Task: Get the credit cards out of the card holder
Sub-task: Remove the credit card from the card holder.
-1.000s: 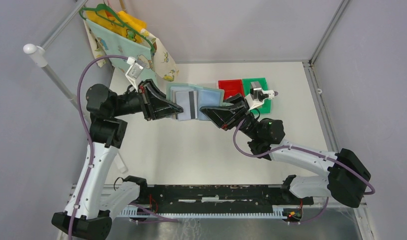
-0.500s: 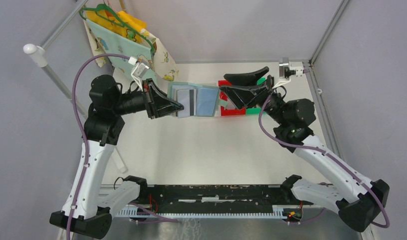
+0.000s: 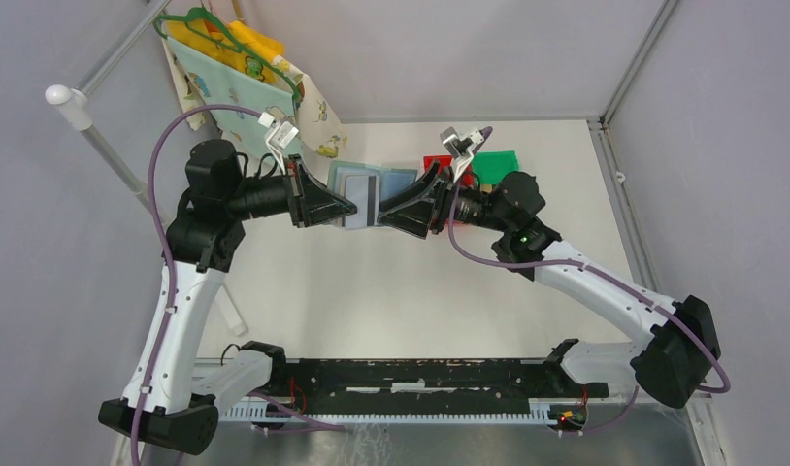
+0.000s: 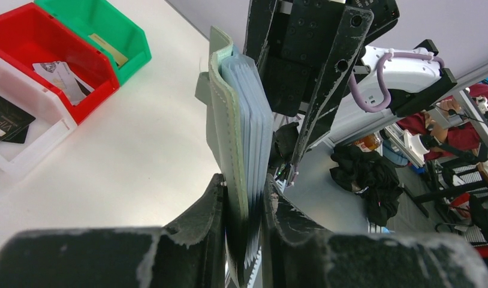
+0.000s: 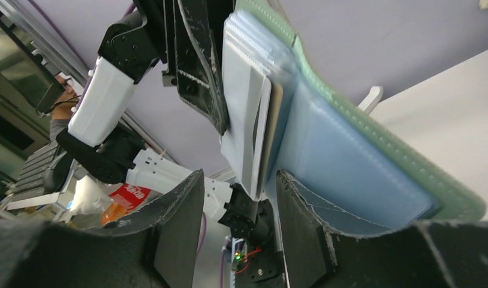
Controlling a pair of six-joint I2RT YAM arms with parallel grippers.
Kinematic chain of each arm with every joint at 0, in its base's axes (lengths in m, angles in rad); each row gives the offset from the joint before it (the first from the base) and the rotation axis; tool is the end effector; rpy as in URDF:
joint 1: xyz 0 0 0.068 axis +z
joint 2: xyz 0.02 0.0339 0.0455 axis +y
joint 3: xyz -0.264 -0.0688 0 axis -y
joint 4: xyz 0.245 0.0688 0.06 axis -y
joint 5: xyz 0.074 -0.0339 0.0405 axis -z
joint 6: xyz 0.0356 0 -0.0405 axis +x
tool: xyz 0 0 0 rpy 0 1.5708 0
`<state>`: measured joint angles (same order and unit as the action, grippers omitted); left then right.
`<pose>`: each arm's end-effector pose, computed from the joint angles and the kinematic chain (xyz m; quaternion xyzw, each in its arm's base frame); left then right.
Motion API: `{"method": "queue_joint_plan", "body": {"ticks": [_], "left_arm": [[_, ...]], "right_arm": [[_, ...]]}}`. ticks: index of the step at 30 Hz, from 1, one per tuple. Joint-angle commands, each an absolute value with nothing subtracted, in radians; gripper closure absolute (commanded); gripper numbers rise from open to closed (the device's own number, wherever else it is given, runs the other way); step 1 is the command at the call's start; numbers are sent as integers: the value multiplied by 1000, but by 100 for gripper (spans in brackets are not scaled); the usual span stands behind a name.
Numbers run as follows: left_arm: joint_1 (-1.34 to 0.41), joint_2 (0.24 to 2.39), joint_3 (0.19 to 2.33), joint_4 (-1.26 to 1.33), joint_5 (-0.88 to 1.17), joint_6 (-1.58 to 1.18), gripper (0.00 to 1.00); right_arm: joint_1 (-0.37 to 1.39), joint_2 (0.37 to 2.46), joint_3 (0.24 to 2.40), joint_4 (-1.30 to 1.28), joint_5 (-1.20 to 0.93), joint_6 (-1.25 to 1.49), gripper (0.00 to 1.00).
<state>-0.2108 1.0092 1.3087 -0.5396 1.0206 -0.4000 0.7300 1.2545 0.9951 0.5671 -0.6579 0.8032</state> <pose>0.1753 -0.0685 0.4445 0.2353 0.7119 -0.5284 0.3982 0.1997 0.2079 0.3905 -0.2401 0.5679 0.6672 0.4179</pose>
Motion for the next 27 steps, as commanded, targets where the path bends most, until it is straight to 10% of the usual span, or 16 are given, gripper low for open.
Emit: {"method": "queue_joint_plan", "body": {"ticks": [1, 21, 27], "left_arm": [[-213, 1008, 1373, -515, 1070, -371, 95], [-213, 1030, 1381, -514, 1144, -401, 87], [-213, 1043, 1380, -529, 1120, -411, 79]], "right_arm": [[731, 1240, 980, 661, -709, 848, 47], [761, 1356, 951, 1040, -695, 1110, 59], [764, 1414, 940, 1132, -649, 1206, 83]]}}
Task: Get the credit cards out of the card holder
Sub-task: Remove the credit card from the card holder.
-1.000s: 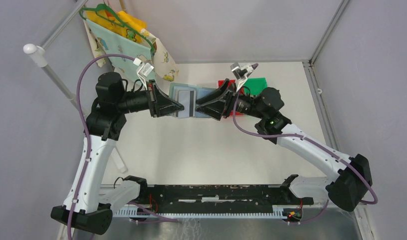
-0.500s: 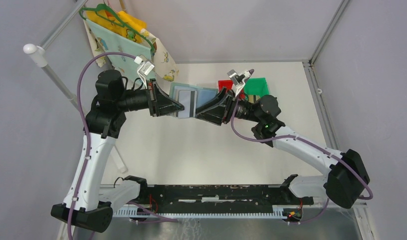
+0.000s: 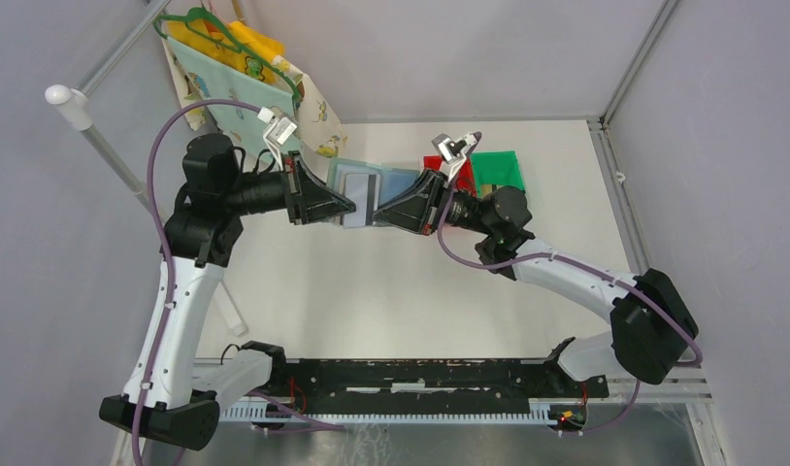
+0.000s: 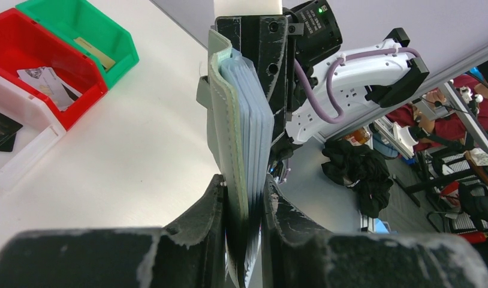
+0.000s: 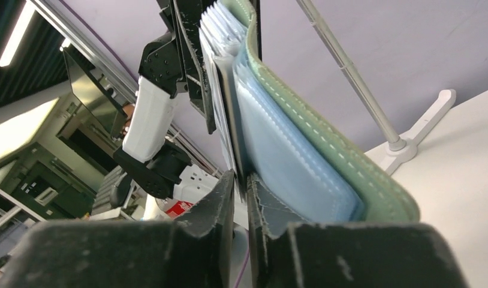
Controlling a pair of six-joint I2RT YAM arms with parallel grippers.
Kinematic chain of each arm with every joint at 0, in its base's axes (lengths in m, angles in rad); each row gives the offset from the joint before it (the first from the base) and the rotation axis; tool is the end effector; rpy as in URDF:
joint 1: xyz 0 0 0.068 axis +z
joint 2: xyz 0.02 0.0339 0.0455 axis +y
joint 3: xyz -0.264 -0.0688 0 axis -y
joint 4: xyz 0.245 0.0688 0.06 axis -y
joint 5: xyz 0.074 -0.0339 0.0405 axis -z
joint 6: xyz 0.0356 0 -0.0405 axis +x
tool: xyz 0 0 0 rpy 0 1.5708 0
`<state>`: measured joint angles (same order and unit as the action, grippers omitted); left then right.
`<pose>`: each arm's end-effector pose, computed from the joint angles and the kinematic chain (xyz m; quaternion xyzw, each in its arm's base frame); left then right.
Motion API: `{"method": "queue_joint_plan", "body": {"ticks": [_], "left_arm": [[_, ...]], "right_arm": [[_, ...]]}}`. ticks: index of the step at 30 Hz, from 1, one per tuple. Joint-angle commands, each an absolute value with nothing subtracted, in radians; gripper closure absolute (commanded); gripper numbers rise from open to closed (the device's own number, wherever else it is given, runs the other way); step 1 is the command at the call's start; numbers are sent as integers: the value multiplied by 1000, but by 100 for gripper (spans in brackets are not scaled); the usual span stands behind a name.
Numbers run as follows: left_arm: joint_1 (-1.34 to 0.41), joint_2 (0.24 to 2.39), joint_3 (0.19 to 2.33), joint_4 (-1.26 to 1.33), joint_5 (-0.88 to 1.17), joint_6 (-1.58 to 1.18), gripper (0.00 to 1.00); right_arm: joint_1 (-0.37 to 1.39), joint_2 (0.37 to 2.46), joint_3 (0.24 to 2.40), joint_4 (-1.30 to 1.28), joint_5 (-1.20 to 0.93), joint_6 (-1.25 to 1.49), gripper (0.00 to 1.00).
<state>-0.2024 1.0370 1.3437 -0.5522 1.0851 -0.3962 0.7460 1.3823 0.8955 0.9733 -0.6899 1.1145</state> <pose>0.1788 -0.0688 0.4499 0.2508 0.7027 -0.5443 0.3834 0.2085 0.2235 0.3587 -0.1958 0.5304 0.7506 0.3419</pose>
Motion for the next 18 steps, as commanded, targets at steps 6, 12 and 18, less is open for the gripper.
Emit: {"method": "queue_joint_plan", "body": {"ticks": [6, 12, 18], "left_arm": [[-213, 1068, 1379, -523, 1198, -452, 60], [-213, 1046, 1364, -496, 1197, -448, 48], [-213, 1047, 1360, -496, 1215, -444, 62]], "right_arm": [[772, 1450, 899, 1271, -612, 1281, 99], [802, 1453, 910, 1271, -606, 1255, 100], [809, 1436, 887, 1257, -581, 1229, 100]]}}
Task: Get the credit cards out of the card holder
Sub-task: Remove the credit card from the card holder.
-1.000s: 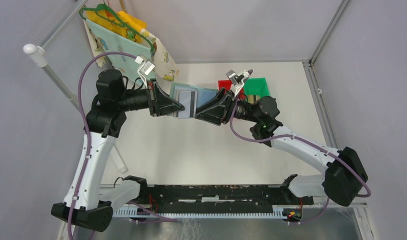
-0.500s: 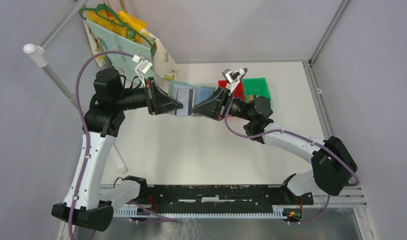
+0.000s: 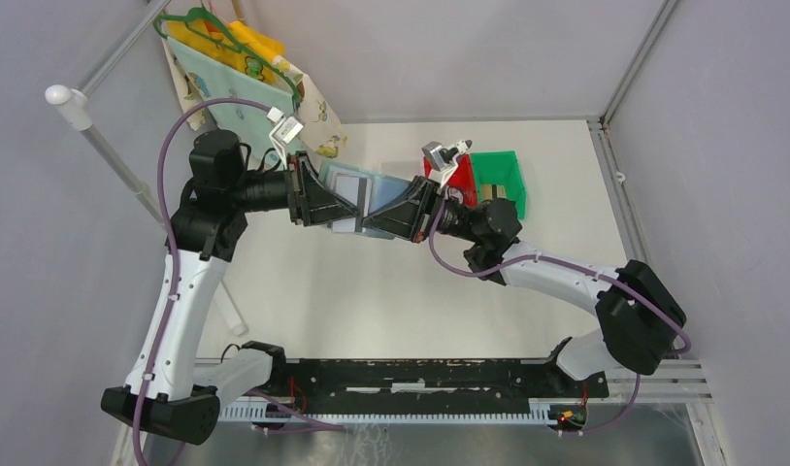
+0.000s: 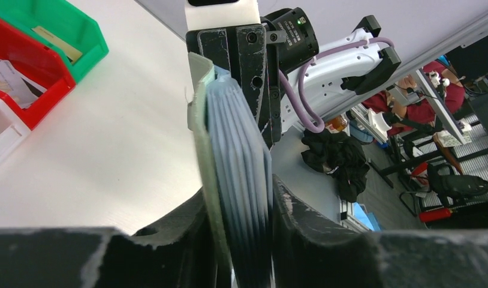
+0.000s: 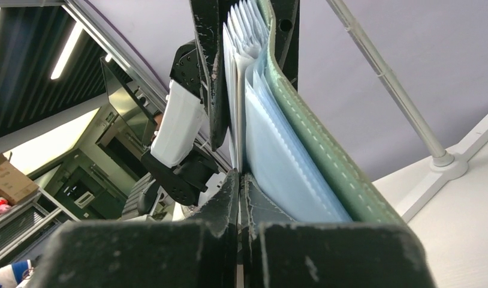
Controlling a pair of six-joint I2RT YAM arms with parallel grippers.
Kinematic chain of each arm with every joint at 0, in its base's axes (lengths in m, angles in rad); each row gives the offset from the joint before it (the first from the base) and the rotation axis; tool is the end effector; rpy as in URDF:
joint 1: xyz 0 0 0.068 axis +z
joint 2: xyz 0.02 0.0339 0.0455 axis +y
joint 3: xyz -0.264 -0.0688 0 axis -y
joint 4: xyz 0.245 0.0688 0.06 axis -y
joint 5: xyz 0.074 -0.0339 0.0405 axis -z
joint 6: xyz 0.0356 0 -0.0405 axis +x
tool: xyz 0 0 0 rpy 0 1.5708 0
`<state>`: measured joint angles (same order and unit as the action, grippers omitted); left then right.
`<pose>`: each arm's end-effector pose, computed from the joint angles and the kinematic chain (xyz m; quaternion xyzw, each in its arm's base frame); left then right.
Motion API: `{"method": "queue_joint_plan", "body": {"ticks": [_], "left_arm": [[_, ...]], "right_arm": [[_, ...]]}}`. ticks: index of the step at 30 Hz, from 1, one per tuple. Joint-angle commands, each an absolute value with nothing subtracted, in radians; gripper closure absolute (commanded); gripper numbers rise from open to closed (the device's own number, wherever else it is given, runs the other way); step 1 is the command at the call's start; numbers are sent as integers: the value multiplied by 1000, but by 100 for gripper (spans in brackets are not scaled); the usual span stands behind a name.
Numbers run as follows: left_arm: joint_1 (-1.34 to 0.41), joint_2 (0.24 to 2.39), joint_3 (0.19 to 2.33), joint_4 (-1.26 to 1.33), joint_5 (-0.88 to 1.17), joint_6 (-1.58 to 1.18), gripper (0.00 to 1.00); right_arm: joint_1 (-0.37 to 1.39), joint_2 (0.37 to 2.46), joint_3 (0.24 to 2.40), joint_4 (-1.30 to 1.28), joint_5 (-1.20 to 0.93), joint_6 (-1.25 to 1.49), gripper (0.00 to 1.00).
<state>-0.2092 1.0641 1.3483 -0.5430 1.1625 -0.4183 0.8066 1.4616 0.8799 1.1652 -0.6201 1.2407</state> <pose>0.1844 -0.0725 0.4481 0.2640 0.6936 -0.5712 0.3506 0.2029 0.2416 0.3482 -0.1652 0.4985 0.7914 0.3128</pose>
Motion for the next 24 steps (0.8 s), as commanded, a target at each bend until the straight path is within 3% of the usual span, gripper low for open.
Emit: {"method": "queue_joint_plan", "body": {"ticks": [1, 4, 7, 21, 24], "left_arm": [[-214, 1047, 1363, -495, 1217, -442, 66], [-213, 1050, 1375, -499, 1223, -443, 73], [-210, 1057, 1388, -507, 1228, -440, 74], [-208, 1056, 1404, -505, 1244, -462, 55], [-208, 1055, 1401, -501, 1248, -459, 64]], "right_arm": [[810, 1428, 878, 1247, -570, 1216, 100], [808, 1406, 857, 1213, -554, 1185, 100], [800, 1389, 825, 1223, -554, 1184, 100], [792, 1364, 796, 1260, -547, 1198, 100], [792, 1363, 798, 1266, -539, 1202, 100]]}}
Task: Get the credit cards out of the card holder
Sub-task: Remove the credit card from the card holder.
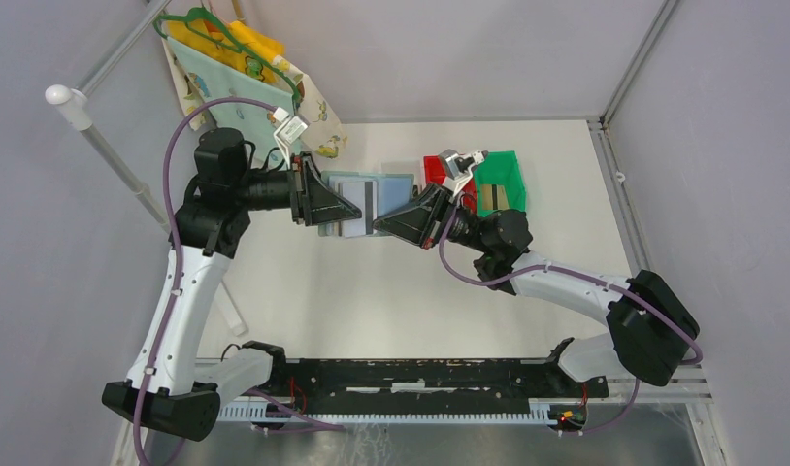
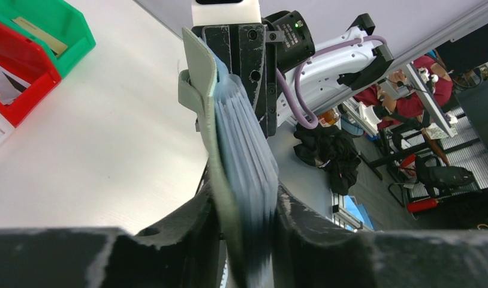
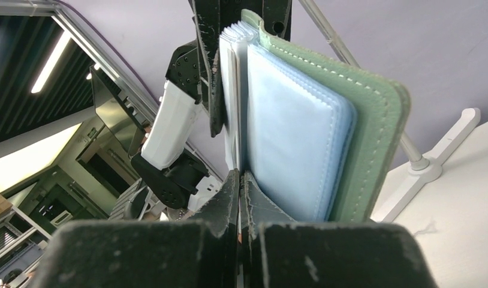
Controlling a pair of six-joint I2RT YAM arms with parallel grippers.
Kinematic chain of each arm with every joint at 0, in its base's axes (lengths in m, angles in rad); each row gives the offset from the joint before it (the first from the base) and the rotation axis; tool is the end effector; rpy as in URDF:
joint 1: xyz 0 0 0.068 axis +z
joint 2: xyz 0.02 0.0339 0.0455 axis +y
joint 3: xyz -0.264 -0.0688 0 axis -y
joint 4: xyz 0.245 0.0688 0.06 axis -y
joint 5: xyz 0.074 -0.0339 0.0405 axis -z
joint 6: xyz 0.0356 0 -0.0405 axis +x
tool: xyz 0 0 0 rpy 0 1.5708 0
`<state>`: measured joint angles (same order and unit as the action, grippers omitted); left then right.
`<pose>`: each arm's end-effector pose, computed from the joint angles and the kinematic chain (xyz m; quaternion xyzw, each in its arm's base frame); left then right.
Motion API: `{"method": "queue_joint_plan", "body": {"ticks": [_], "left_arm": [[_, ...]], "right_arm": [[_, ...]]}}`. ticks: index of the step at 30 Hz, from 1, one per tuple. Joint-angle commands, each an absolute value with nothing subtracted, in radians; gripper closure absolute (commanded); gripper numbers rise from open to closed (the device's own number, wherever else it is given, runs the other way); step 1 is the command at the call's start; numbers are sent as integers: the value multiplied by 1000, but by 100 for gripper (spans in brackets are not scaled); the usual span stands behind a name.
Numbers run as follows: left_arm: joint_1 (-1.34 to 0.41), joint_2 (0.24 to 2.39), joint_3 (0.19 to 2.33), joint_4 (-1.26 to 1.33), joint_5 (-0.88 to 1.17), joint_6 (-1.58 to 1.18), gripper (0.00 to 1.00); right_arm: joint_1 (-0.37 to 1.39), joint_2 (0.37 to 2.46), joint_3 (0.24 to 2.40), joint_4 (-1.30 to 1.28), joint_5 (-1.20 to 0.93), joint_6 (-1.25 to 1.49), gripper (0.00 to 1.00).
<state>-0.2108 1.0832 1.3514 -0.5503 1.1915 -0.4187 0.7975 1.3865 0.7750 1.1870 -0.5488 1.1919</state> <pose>0.1890 -0.0743 0.4452 0.2666 0.6932 -0.5805 0.3339 0.1922 0.2235 0.3383 -0.1435 0.4972 0.7798 0.3523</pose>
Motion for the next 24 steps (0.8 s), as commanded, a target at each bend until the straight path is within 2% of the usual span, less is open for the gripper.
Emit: {"method": "queue_joint_plan", "body": {"ticks": [1, 3, 5, 6, 7, 8, 9, 11, 13, 15, 20, 21, 24], "left_arm": [[-208, 1058, 1403, -500, 1253, -460, 68], [-207, 1065, 1405, -502, 1264, -462, 74], [-208, 1070, 1412, -505, 1268, -462, 75], [-207, 1072, 1414, -505, 1272, -461, 76], [-207, 1074, 1416, -505, 1276, -460, 77], [-208, 1075, 1417, -505, 1276, -461, 77], [-208, 1075, 1417, -505, 1277, -462, 77], [-207, 1075, 1420, -506, 1278, -462, 78], [-209, 1075, 1426, -510, 1277, -463, 77], [-208, 1075, 1430, -514, 1278, -462, 77], [-208, 1077, 1439, -537, 1278, -439, 76], [-207, 1078, 1440, -540, 1278, -438, 75], [-207, 1081, 1446, -551, 1278, -430, 66]], "right_arm": [[791, 1361, 796, 1266, -535, 1201, 100], [792, 1359, 796, 1267, -532, 1200, 100], [791, 1361, 800, 1267, -537, 1204, 100], [792, 1366, 810, 1265, -546, 1207, 92], [791, 1372, 821, 1267, -551, 1213, 80], [792, 1383, 837, 1272, -558, 1223, 74], [792, 1395, 852, 1285, -572, 1234, 70], [792, 1419, 883, 1299, -588, 1257, 69], [792, 1429, 902, 1303, -592, 1264, 71], [792, 1434, 907, 1304, -592, 1270, 83], [790, 1426, 894, 1322, -591, 1281, 96], [789, 1419, 888, 1322, -587, 1281, 99], [775, 1389, 852, 1323, -565, 1275, 100]]}}
